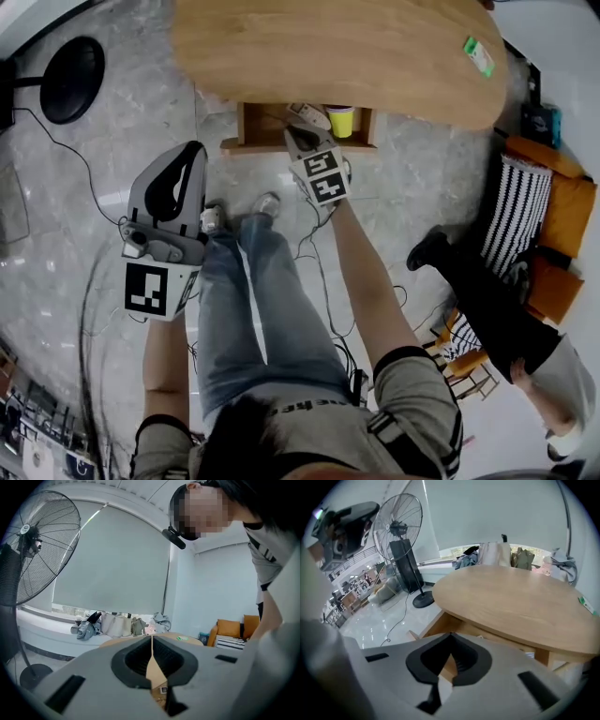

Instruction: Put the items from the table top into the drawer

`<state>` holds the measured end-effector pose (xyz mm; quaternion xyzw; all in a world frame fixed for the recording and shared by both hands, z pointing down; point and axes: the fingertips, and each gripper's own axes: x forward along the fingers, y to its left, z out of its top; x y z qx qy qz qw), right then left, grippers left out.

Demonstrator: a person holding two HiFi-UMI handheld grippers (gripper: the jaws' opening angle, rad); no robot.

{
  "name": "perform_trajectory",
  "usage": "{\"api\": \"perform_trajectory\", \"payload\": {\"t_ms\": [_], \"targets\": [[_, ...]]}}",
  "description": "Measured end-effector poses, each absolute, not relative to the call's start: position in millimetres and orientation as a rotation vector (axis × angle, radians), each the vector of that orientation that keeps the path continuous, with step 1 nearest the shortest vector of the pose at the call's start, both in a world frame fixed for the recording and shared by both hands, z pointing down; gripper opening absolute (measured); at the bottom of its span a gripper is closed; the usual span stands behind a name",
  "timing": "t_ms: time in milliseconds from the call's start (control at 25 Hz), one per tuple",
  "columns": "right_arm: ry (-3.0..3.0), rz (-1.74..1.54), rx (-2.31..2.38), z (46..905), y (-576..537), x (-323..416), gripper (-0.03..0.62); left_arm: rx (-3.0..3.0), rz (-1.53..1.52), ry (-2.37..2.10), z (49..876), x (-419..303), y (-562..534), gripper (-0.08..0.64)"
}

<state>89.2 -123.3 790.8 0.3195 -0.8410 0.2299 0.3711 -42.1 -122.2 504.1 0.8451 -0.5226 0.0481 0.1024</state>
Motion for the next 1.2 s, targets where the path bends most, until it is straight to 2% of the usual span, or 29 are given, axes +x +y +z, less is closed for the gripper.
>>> {"api": "perform_trajectory", "payload": {"t_ms": [440, 1200], "targets": [[-2.204, 0.649, 1.18, 695, -88, 103, 0.003, 2.584, 0.12, -1.452, 452, -46, -95, 0.012], [-2.263, 0.537, 1.438, 526, -22, 98, 0.003, 2.67, 0.097, -1.363, 359, -55, -37, 0.012]]}}
